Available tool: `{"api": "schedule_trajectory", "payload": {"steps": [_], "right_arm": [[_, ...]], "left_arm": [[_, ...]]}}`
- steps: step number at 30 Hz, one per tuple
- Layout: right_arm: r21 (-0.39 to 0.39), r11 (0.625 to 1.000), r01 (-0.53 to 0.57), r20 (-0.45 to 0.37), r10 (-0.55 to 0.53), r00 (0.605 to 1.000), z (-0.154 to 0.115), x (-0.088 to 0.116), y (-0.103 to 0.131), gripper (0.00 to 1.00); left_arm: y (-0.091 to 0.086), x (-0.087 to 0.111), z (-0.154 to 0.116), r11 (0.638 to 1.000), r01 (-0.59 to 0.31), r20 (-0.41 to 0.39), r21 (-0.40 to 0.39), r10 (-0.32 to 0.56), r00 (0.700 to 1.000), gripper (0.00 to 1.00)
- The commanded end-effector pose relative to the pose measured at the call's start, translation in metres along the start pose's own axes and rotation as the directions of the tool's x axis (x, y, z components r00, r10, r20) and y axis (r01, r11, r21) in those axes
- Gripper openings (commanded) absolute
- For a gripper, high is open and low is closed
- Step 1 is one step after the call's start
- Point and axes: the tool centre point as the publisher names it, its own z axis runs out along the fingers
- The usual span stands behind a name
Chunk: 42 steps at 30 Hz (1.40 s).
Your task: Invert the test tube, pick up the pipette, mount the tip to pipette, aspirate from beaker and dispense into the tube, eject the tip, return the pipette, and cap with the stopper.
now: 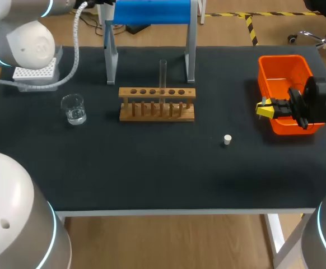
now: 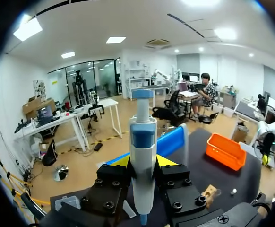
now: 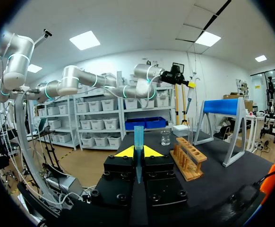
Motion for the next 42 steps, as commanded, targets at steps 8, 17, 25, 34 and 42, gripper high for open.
{"api": "schedule_trajectory", "payload": {"steps": [8, 17, 25, 34, 42], "right_arm": [[0.002, 1.000, 0.001, 0.003, -0.001, 1.000, 0.000, 0.001, 0.000, 0.00], [0.002, 1.000, 0.001, 0.003, -0.001, 1.000, 0.000, 0.001, 0.000, 0.00], [0.002, 1.000, 0.001, 0.003, -0.001, 1.000, 0.000, 0.001, 0.000, 0.00], [0.002, 1.000, 0.001, 0.003, -0.001, 1.000, 0.000, 0.001, 0.000, 0.00], [0.002, 1.000, 0.001, 0.003, -0.001, 1.000, 0.000, 0.001, 0.000, 0.00]], "left_arm": [[-0.005, 0.035, -0.038, 0.990, -0.120, -0.235, 0.068, 0.133, 0.963, 0.00], [-0.018, 0.080, -0.078, 0.972, -0.162, -0.400, 0.171, 0.219, 0.890, 0.00], [-0.021, 0.130, -0.110, 0.965, -0.180, -0.551, 0.193, 0.258, 0.793, 0.00], [-0.021, 0.137, -0.114, 0.965, -0.183, -0.572, 0.187, 0.259, 0.778, 0.00], [-0.021, 0.137, -0.114, 0.965, -0.183, -0.572, 0.187, 0.259, 0.778, 0.00]]}}
